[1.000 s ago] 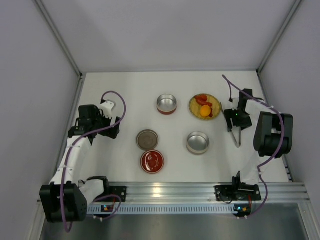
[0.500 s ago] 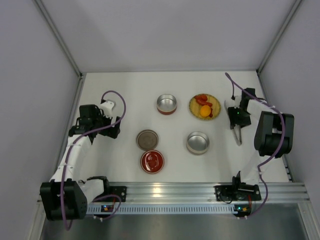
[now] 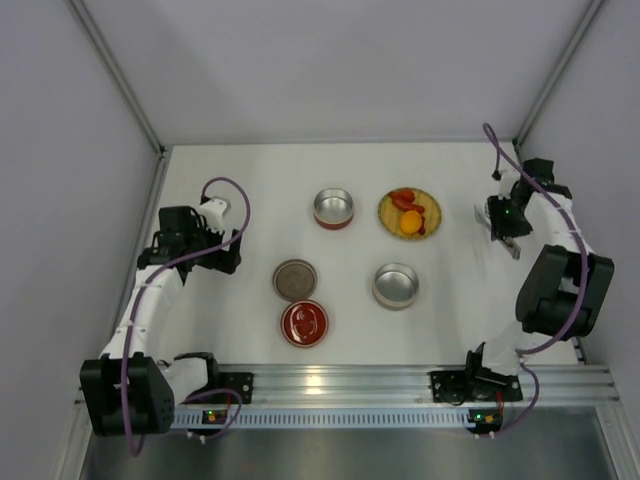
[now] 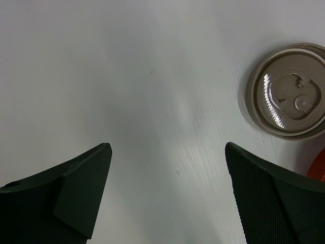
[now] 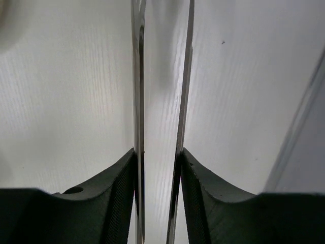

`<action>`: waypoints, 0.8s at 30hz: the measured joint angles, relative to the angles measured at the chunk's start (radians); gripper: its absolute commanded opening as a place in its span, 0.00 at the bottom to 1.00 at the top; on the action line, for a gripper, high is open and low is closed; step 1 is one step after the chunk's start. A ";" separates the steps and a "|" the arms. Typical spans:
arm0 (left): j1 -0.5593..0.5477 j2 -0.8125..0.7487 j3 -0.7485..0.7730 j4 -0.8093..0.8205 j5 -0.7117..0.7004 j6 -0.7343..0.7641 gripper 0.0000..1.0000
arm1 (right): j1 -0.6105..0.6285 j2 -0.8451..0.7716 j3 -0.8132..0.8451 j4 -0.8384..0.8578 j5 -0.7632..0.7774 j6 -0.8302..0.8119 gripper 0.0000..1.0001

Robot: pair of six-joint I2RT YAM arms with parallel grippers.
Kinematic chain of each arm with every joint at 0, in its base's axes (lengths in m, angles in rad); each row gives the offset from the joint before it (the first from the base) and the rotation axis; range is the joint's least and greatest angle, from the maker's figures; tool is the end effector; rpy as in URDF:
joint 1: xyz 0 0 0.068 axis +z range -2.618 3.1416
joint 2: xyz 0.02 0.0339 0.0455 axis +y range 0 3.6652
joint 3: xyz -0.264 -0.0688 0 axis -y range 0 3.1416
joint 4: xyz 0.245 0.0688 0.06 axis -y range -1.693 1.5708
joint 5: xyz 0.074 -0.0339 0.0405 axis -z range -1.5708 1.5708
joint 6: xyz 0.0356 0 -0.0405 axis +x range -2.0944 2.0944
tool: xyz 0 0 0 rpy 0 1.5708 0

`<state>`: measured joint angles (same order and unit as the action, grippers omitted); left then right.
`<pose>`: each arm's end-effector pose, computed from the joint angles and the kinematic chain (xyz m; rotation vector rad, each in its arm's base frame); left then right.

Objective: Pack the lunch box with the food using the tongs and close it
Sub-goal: Pick up the clamp at the center of the board.

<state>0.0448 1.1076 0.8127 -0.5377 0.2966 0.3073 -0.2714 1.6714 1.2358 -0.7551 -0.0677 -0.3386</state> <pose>0.2269 -0.0002 0.2560 0.4442 2.3224 -0.1873 0.3230 -0.0874 0.2255 -0.1106 2.7560 -0.0702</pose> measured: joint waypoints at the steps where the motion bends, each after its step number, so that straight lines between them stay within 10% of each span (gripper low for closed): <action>1: 0.000 0.003 0.007 -0.001 0.002 -0.005 0.98 | -0.003 -0.024 0.024 -0.014 -0.008 -0.011 0.37; 24: 0.000 0.014 0.042 -0.016 0.028 -0.034 0.98 | -0.005 -0.252 0.285 -0.348 -0.341 -0.129 0.37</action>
<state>0.0448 1.1213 0.8547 -0.5541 0.3248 0.2733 -0.2760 1.4193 1.5208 -1.1030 -0.4088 -0.4675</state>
